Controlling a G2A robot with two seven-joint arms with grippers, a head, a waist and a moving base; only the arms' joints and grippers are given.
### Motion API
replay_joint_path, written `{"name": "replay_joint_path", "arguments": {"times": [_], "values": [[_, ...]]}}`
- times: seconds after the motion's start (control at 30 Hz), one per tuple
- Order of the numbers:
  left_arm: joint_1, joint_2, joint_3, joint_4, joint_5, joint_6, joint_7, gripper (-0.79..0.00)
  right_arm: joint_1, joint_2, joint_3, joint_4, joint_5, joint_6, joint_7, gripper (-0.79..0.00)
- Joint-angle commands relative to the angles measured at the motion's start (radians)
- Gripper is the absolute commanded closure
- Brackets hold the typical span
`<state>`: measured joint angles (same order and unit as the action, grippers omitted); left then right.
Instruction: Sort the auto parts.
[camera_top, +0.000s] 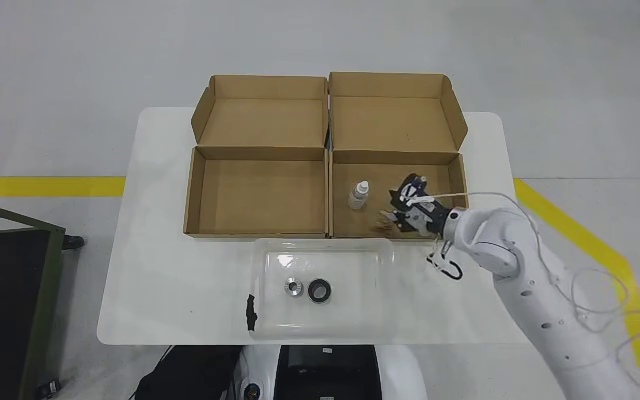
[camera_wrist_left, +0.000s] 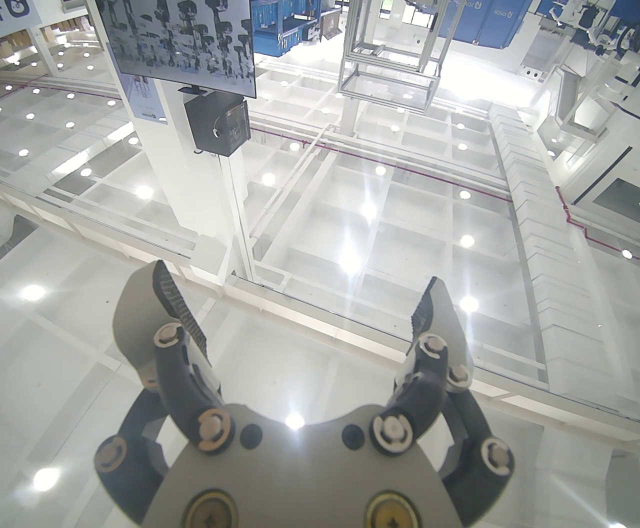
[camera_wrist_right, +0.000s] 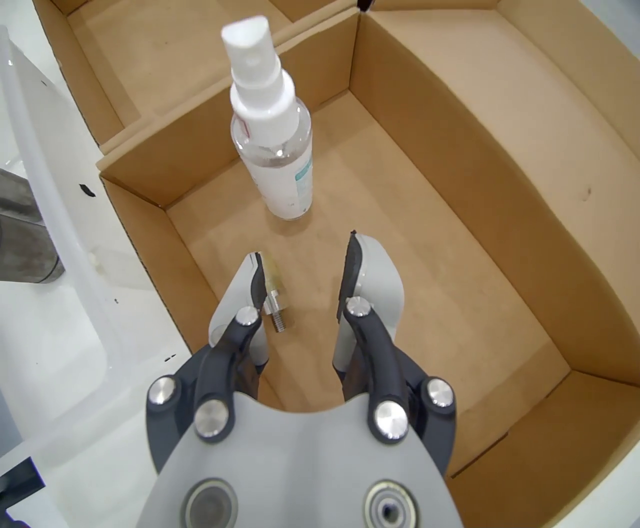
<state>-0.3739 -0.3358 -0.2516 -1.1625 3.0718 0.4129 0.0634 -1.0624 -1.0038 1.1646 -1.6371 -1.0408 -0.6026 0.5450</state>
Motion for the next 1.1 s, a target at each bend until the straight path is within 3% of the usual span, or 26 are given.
{"name": "replay_joint_path", "arguments": {"times": [0.0,0.33,0.57,0.87,1.07], "values": [[0.000,0.000,0.000,0.000,0.000,0.000,0.000,-0.785,-0.010,0.003,0.016,-0.036,-0.004,-0.001,-0.004,-0.320],[0.000,0.000,0.000,0.000,0.000,0.000,0.000,-0.785,-0.153,0.028,0.095,-0.323,0.016,-0.060,0.044,-0.348],[0.000,0.000,0.000,0.000,0.000,0.000,0.000,-0.785,-0.242,0.035,0.065,-0.493,-0.024,-0.094,0.077,-0.360],[0.000,0.000,0.000,0.000,0.000,0.000,0.000,-0.785,-0.230,0.020,-0.102,-0.492,-0.112,-0.121,0.054,-0.403],[0.000,0.000,0.000,0.000,0.000,0.000,0.000,-0.785,-0.203,0.004,-0.200,-0.456,-0.193,-0.096,0.047,-0.391]]}}
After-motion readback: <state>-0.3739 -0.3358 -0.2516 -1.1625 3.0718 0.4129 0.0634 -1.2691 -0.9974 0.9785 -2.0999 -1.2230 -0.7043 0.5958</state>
